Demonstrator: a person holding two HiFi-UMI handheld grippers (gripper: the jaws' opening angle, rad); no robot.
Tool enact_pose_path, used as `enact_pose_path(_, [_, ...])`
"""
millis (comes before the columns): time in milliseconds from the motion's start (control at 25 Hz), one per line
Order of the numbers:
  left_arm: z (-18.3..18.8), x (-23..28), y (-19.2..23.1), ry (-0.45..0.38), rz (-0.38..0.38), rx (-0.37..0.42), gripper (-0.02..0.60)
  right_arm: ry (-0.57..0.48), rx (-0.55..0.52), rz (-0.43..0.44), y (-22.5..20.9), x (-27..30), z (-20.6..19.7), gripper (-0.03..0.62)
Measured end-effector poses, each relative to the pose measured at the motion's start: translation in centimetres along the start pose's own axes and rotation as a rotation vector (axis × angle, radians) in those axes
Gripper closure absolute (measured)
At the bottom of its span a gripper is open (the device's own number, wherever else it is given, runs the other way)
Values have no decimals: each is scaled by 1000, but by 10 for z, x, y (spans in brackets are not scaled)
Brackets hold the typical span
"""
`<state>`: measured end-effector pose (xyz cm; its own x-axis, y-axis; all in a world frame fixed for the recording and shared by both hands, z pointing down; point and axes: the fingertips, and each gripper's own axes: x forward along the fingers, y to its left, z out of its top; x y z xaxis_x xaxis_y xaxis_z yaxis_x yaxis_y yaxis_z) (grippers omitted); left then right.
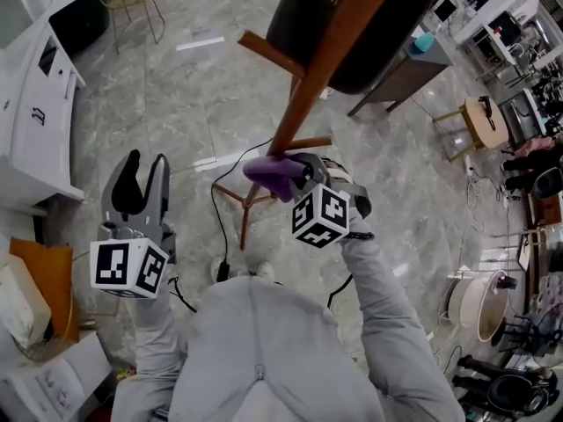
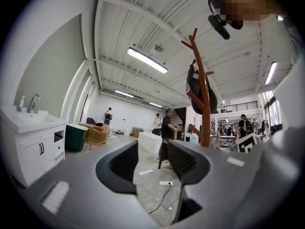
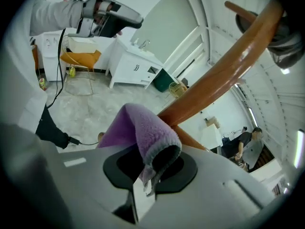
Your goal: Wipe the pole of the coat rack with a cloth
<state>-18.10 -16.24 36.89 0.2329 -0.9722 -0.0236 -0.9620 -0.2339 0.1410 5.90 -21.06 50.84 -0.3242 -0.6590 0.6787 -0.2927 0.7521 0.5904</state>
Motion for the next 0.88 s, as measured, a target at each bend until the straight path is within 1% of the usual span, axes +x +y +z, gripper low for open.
enact_pose_path(120, [-1, -5, 9, -11, 20, -7, 377, 60, -42, 66, 8, 12, -8, 551])
enact_pose_path(280, [-4, -12, 15, -3, 40, -14, 377, 131, -111, 140, 24, 23, -21, 551])
enact_pose_path(400, [-6, -13, 16, 1, 46, -21, 377, 158, -151, 159, 30, 28, -26, 551])
enact_pose_path(560, [-8, -11, 15, 6, 42, -25, 377, 168, -216, 159, 34, 28, -31, 551])
enact_pose_path(640, [-8, -9, 14, 4, 36, -24, 377, 172, -216, 159, 36, 26, -37, 551])
enact_pose_path(880, [-9, -2, 10, 14, 19, -22, 377, 188, -130, 174, 54, 28, -59, 551])
